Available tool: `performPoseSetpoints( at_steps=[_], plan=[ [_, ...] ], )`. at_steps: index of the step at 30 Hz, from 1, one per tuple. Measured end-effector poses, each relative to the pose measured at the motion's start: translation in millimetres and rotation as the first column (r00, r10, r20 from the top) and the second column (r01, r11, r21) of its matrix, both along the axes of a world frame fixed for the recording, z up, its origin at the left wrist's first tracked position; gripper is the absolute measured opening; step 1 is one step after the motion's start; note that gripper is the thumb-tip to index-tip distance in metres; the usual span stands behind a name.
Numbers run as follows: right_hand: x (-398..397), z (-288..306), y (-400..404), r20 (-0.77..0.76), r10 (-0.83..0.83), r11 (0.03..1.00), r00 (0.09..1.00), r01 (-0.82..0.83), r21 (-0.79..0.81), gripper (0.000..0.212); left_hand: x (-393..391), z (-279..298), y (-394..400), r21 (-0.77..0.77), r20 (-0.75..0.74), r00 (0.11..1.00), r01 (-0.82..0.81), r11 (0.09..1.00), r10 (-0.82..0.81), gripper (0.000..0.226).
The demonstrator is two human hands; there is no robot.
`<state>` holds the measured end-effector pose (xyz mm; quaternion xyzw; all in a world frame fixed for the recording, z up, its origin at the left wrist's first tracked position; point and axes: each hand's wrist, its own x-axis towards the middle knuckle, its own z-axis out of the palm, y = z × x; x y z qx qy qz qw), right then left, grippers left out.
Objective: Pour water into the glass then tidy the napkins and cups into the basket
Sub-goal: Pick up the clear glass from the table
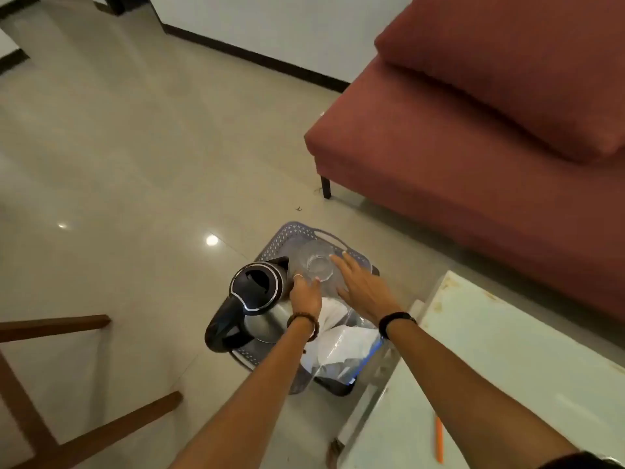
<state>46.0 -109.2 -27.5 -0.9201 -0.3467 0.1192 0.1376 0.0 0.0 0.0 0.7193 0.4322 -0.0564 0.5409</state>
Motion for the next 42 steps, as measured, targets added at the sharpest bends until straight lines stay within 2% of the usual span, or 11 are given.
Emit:
performPoseSetpoints(
  at_steps=[2,5,7,11,16,23,27,29,32,36,42],
  plan=[
    [15,-20,15,-0.092,-0.064,0.997,0.994,0.068,0.038,0.052,19,-22,6,-0.062,-0.028,0.998,-0.056,0.996,0.055,0.037],
    [29,-43,27,-0.14,-0.099,0.995,0.985,0.096,-0.029,0.044,41,-46,10,-0.109,-0.099,0.99,-0.112,0.988,0.101,0.047],
    [33,-58,31,-0.183,-0.154,0.988,0.971,0.149,-0.043,0.039,51,-62,10,-0.115,-0.13,0.983,-0.147,0.982,0.132,0.048],
    [35,-67,42,-0.235,-0.214,0.97,0.948,0.235,0.063,0.02,62,-76,11,-0.06,-0.114,0.975,-0.2,0.978,0.192,0.041],
    [21,-60,27,-0.215,-0.247,0.937,0.945,0.289,0.195,0.019,50,-70,0,-0.095,-0.001,0.967,-0.253,0.963,0.254,0.035],
    [-46,-17,-35,-0.244,-0.349,0.788,0.905,0.424,0.446,0.029,-14,-19,-50,-0.049,0.339,0.934,-0.103,0.993,0.114,0.036],
    [-98,14,-99,-0.382,-0.452,0.609,0.806,0.592,0.528,0.06,-63,6,-103,-0.073,0.38,0.925,0.061,0.995,-0.029,0.042],
    [-128,22,-140,-0.388,-0.481,0.551,0.786,0.615,0.563,0.068,-90,13,-137,-0.076,0.367,0.926,0.131,0.988,-0.094,0.038],
    [-175,21,-203,-0.38,-0.549,0.559,0.744,0.665,0.494,0.082,-130,15,-189,-0.183,0.387,0.901,0.284,0.941,-0.197,0.03],
    [-234,9,-283,-0.379,-0.591,0.599,0.712,0.702,0.385,0.088,-180,-3,-253,-0.254,0.349,0.887,0.402,0.88,-0.304,0.039],
    [-293,-26,-352,-0.435,-0.603,0.62,0.668,0.736,0.271,0.082,-236,-51,-314,-0.428,0.207,0.933,0.357,0.83,-0.295,0.047]
  ],
)
